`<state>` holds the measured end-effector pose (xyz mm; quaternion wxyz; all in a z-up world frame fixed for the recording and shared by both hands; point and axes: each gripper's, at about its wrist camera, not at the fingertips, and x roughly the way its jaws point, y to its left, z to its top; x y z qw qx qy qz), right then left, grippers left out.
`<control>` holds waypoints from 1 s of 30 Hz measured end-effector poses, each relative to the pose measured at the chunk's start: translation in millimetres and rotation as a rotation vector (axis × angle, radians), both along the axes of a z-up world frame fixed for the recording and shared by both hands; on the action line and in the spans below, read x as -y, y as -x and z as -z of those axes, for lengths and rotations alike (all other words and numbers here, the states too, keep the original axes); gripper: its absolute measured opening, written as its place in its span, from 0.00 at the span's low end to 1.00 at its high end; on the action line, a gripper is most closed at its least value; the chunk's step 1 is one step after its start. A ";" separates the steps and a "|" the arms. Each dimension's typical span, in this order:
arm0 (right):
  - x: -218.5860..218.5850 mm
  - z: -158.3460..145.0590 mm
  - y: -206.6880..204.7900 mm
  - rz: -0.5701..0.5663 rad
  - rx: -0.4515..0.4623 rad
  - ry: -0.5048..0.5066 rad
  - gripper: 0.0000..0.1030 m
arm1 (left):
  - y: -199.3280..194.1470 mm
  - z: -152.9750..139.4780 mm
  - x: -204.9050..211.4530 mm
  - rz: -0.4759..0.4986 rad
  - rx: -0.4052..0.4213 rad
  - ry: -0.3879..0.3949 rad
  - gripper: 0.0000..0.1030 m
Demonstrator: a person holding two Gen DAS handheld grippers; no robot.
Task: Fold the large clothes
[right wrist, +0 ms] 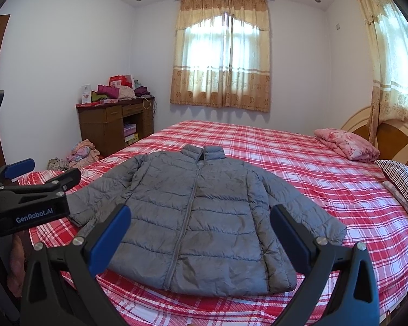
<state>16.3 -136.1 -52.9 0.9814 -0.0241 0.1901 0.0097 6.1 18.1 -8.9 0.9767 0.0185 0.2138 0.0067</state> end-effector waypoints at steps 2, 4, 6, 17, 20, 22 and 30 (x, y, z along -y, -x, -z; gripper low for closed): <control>-0.1 0.0 0.2 -0.001 0.001 0.000 1.00 | -0.3 1.0 -1.3 -0.001 0.000 -0.001 0.99; 0.0 -0.1 0.0 0.001 0.002 -0.001 1.00 | -0.7 1.5 -2.3 -0.003 -0.001 0.000 0.99; -0.7 0.9 -1.1 0.001 0.000 -0.002 1.00 | -1.0 1.6 -2.5 -0.003 -0.001 0.000 0.99; -0.9 2.1 -0.7 -0.001 -0.003 0.000 1.00 | -0.8 1.3 -1.9 -0.003 -0.001 0.000 0.99; -0.9 2.2 -0.4 0.000 -0.002 0.000 1.00 | -1.4 1.4 -3.1 -0.005 -0.003 -0.002 0.99; -0.9 1.9 -0.6 0.000 -0.002 0.000 1.00 | -1.9 1.6 -3.5 -0.005 -0.004 -0.002 0.99; -0.6 3.1 -0.6 -0.001 -0.005 0.000 1.00 | -1.5 1.4 -2.9 -0.004 -0.002 -0.003 0.99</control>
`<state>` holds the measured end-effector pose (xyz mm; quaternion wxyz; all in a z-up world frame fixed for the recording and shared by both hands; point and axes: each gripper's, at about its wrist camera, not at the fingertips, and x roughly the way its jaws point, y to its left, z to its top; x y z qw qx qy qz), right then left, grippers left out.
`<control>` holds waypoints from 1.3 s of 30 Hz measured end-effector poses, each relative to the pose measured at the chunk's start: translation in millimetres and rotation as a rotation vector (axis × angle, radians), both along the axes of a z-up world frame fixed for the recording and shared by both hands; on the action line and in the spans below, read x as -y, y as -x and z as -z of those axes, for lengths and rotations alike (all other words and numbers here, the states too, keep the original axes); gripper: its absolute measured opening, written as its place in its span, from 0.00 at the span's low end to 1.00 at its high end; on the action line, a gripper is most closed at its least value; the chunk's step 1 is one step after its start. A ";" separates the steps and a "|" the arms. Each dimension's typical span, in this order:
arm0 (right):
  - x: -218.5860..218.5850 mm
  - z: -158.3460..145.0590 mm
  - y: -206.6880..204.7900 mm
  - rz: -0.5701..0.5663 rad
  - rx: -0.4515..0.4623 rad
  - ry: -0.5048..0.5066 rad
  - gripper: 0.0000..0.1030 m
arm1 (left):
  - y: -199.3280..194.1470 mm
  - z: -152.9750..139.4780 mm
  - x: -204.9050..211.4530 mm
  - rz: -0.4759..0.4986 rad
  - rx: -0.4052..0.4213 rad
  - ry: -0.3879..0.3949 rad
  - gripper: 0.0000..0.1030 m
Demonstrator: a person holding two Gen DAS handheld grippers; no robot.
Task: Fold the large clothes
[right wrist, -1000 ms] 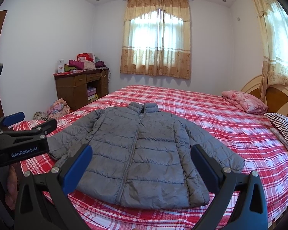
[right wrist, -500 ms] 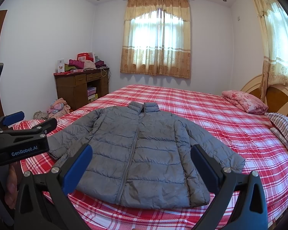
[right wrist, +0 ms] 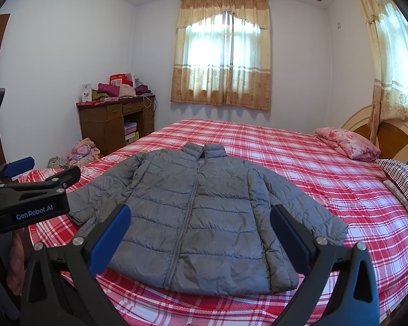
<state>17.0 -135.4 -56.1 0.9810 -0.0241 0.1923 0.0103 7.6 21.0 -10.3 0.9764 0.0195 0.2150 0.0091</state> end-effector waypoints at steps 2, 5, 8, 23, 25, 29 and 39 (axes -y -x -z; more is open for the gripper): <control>-0.1 0.2 -0.1 0.000 -0.001 -0.001 1.00 | -0.1 0.0 -0.2 0.000 -0.001 0.000 0.99; -0.3 2.7 -1.1 -0.001 -0.005 -0.002 1.00 | 0.0 0.2 -0.5 -0.001 -0.001 -0.001 0.99; 0.6 6.4 -4.3 -0.001 -0.012 -0.003 1.00 | -1.0 1.6 -1.7 -0.003 -0.005 -0.002 0.99; 97.5 58.7 -75.3 0.175 -0.140 -0.098 1.00 | -73.4 57.2 41.3 0.059 -0.097 -0.088 0.99; 123.6 69.9 -87.5 0.237 -0.166 -0.122 1.00 | -95.8 69.5 52.7 0.082 -0.125 -0.095 0.99; 186.8 94.9 -109.7 0.389 -0.243 -0.174 1.00 | -133.0 89.9 76.3 0.115 -0.175 -0.123 0.99; 283.3 117.1 -127.7 0.616 -0.307 -0.230 1.00 | -201.1 123.0 111.9 0.121 -0.222 -0.187 0.99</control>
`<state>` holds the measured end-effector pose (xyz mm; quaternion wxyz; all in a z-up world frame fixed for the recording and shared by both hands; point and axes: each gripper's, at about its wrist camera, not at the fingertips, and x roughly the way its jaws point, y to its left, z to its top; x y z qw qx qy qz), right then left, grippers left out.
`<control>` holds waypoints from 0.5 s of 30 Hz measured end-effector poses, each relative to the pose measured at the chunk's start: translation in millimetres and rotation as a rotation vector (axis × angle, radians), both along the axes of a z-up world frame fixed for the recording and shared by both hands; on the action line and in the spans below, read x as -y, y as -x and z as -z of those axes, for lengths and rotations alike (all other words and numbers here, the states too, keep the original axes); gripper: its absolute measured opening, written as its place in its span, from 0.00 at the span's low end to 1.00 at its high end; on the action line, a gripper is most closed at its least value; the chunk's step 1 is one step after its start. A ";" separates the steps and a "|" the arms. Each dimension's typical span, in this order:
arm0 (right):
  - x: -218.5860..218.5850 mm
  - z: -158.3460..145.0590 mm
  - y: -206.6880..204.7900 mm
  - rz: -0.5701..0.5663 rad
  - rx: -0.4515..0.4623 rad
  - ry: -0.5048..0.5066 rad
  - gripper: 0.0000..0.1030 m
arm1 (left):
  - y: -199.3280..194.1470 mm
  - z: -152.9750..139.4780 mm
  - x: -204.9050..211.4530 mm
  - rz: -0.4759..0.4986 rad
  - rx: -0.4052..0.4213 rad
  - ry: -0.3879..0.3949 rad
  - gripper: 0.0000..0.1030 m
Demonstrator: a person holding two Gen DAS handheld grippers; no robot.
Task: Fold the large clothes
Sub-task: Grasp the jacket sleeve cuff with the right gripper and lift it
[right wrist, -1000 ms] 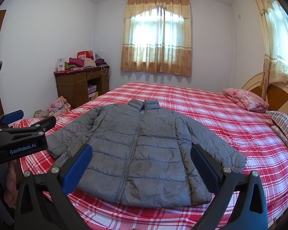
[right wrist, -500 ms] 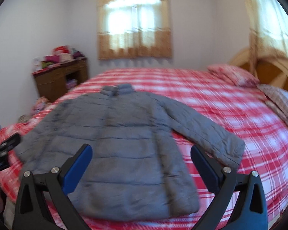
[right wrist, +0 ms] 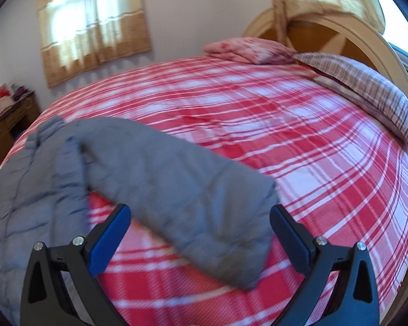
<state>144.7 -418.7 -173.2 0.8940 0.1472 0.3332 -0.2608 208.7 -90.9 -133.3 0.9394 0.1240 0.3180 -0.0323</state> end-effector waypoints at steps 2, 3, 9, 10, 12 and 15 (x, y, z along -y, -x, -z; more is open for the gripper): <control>14.6 6.3 -5.6 0.017 0.001 -0.014 1.00 | -11.1 4.5 2.5 -0.010 -0.005 -0.008 0.99; 20.4 7.8 -6.3 0.025 -0.002 -0.020 0.99 | -16.1 6.4 4.3 -0.014 -0.005 -0.011 0.99; 46.8 31.0 -14.3 0.013 -0.027 -0.136 0.77 | -45.5 21.5 4.6 -0.055 -0.018 -0.042 0.99; 48.5 35.3 -15.1 0.003 -0.033 -0.156 0.69 | -49.1 25.2 4.0 -0.061 -0.027 -0.051 0.99; 50.5 45.0 -18.4 -0.014 -0.047 -0.177 0.58 | -55.5 31.6 0.7 -0.073 -0.053 -0.059 0.99; 58.8 43.9 -18.0 -0.034 -0.023 -0.188 0.29 | -61.0 29.1 -5.8 -0.068 -0.072 -0.046 0.99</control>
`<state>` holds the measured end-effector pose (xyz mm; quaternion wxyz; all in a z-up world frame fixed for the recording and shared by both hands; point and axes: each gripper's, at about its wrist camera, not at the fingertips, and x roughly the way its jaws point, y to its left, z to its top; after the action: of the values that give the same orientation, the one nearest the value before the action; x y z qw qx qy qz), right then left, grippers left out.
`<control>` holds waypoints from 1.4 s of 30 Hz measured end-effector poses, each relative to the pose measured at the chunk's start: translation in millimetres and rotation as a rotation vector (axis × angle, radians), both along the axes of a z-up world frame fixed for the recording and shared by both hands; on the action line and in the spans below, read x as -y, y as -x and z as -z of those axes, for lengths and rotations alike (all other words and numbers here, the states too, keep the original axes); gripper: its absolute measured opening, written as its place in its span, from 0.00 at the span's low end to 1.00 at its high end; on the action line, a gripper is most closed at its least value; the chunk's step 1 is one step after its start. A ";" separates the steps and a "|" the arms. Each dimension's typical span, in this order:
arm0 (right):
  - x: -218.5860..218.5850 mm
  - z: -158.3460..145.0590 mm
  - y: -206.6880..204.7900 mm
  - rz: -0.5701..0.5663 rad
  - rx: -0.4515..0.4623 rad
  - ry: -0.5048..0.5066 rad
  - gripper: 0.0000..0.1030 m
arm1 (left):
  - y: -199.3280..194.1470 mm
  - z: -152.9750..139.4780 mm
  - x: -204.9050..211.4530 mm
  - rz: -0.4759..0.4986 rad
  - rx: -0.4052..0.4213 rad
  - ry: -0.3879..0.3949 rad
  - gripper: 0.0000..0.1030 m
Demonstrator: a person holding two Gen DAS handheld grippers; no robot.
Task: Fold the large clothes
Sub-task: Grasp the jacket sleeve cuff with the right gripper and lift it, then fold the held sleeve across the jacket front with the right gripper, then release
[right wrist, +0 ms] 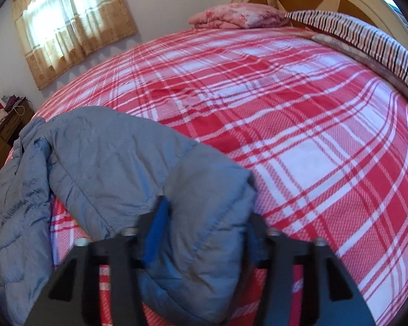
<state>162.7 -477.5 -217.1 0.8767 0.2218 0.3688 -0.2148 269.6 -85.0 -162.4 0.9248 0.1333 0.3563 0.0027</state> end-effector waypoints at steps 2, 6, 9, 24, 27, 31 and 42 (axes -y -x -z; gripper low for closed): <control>3.8 -3.8 -0.6 -0.017 0.002 -0.010 0.18 | -2.6 -7.6 -7.5 0.000 0.012 0.003 0.99; -0.9 -28.3 -11.3 -0.031 0.007 0.074 0.14 | -12.7 -25.1 -22.7 -0.016 0.032 0.011 0.99; -13.5 -61.6 -22.5 -0.051 0.050 0.154 0.14 | -22.4 -38.4 -35.0 -0.042 0.057 0.010 0.99; -252.9 -127.1 -139.2 -0.536 0.142 0.514 0.12 | -56.0 -56.8 -101.8 -0.140 0.099 0.037 0.99; -290.5 -104.8 -153.6 -0.620 0.127 0.530 0.12 | -55.8 -48.4 -120.8 -0.168 0.086 0.031 0.99; -332.3 -60.1 -176.4 -0.704 0.065 0.531 0.12 | -54.5 -38.1 -143.2 -0.212 0.072 0.013 0.99; -338.9 -42.9 -135.2 -0.820 0.031 0.497 0.77 | -60.8 -46.0 -140.4 -0.233 0.055 0.068 0.99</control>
<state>297.8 -138.7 -174.2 0.9210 -0.1552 0.3503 0.0706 330.4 55.4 -116.4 0.9317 0.0592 0.3437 0.1016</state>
